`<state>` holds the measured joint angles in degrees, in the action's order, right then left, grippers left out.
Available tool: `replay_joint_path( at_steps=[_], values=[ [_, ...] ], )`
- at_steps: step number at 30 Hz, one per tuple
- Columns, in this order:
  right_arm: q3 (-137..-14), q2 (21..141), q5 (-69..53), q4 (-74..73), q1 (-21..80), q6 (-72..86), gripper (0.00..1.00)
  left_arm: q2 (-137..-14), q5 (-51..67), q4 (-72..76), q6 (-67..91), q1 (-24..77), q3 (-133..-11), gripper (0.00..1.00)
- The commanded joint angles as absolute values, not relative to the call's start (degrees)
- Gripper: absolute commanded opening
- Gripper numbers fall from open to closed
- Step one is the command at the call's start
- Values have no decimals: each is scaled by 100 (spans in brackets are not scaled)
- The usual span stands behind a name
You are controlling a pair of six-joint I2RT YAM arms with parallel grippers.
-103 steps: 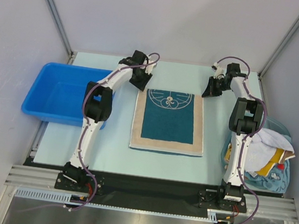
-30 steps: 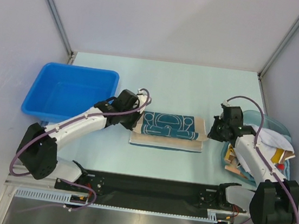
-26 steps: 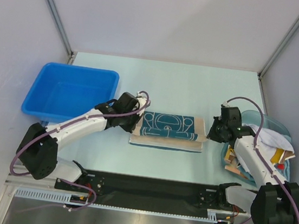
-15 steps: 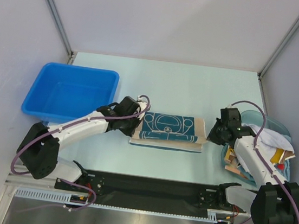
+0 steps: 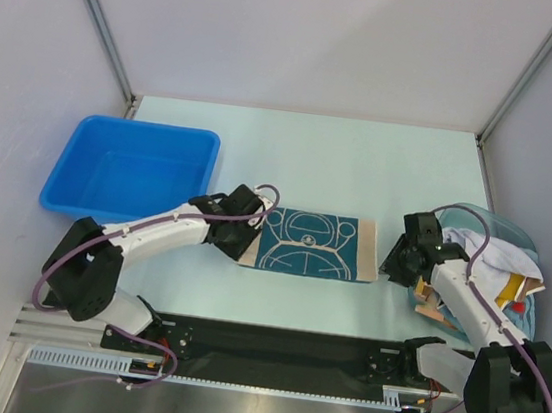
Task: Fold and stack the towels
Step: Fold the towel
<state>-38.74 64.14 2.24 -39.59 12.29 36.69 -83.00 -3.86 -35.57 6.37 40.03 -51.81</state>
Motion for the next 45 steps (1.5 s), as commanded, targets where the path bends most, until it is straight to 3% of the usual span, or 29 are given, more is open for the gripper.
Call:
replay_joint_path(
  at_steps=[1, 3, 7, 13, 20, 26, 33, 45],
  values=[
    [-4341, 6153, 361, -4385, 1231, 3823, 39, -8323, -1088, -4226, 904, 4043, -5676, 45],
    [-4517, 6056, 282, -4430, 1230, 3823, 39, -8332, -1326, -4437, 1072, 4043, -5861, 51],
    [-4474, 6055, 1, -4114, 1266, 3770, 30, -8210, -1030, -4352, 1668, 4157, -6047, 50],
    [-4044, 6398, -536, -3419, 1266, 3867, 26, -7796, -300, -3149, 2372, 4157, -5214, 52],
    [-3437, 6715, -466, -2742, 1274, 3946, 25, -8436, -729, -2847, 2733, 4148, -4764, 48],
    [-3217, 6785, -123, -2638, 1274, 3999, 25, -8631, -1046, -3111, 2918, 4148, -4966, 47],
    [-3629, 6347, -97, -3198, 1274, 3850, 29, -8060, -809, -3840, 2778, 3912, -5615, 62],
    [-3850, 6574, -1546, -2066, 1415, 3419, 36, -8445, 509, -2752, 2365, 2989, -5537, 66]
  ],
)
